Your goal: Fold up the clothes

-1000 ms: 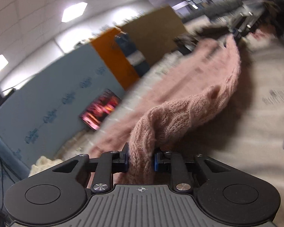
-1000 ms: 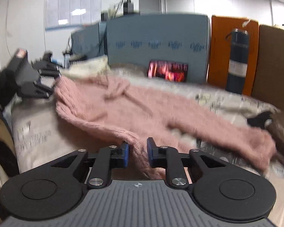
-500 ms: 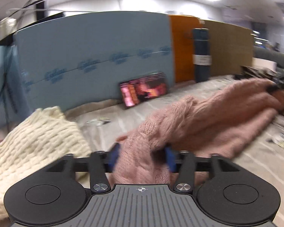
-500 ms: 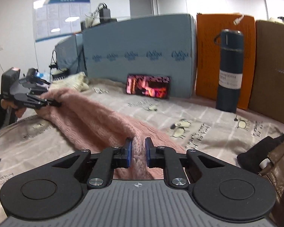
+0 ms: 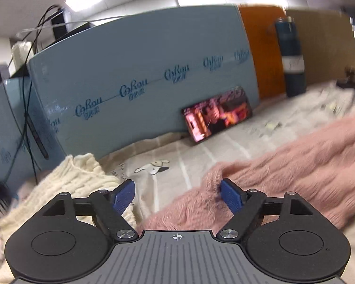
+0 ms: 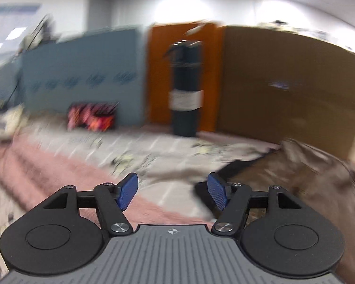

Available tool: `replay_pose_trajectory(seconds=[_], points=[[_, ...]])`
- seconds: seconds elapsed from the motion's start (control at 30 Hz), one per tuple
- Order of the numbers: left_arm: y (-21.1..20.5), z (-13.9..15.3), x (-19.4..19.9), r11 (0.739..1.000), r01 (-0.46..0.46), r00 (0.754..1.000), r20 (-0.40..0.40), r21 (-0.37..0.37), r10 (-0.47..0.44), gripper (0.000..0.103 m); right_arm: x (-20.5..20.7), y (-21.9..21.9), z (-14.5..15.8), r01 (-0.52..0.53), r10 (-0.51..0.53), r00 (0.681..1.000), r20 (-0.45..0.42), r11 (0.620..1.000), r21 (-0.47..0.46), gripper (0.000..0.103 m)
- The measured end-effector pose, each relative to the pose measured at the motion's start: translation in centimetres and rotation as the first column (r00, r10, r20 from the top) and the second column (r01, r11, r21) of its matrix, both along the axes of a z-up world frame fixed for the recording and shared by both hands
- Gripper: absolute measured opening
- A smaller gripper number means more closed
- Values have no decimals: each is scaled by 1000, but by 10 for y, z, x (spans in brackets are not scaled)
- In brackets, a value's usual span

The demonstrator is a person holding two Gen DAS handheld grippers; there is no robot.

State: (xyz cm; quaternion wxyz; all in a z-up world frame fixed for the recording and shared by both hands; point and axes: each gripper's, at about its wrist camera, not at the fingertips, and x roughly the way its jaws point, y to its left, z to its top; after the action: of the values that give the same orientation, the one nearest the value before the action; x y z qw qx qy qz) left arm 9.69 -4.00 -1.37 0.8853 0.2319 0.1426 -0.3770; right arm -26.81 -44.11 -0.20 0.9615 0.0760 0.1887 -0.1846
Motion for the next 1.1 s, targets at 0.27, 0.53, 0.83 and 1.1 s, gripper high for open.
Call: replay_pose_trajectory(seconds=[0.27, 0.53, 0.83, 1.1], points=[[18, 12, -16, 997, -11, 1000, 25, -72, 13, 86, -48, 11, -17, 127, -135, 990, 34, 978, 166, 70], [18, 3, -35, 995, 69, 997, -10, -77, -70, 88, -22, 31, -23, 210, -204, 959, -198, 978, 5, 19], [17, 0, -36, 995, 73, 997, -17, -74, -74, 88, 7, 48, 37, 236, -270, 959, -83, 927, -292, 9], [17, -2, -36, 996, 55, 998, -11, -74, -56, 88, 42, 15, 33, 296, -322, 942, -91, 929, -223, 9]])
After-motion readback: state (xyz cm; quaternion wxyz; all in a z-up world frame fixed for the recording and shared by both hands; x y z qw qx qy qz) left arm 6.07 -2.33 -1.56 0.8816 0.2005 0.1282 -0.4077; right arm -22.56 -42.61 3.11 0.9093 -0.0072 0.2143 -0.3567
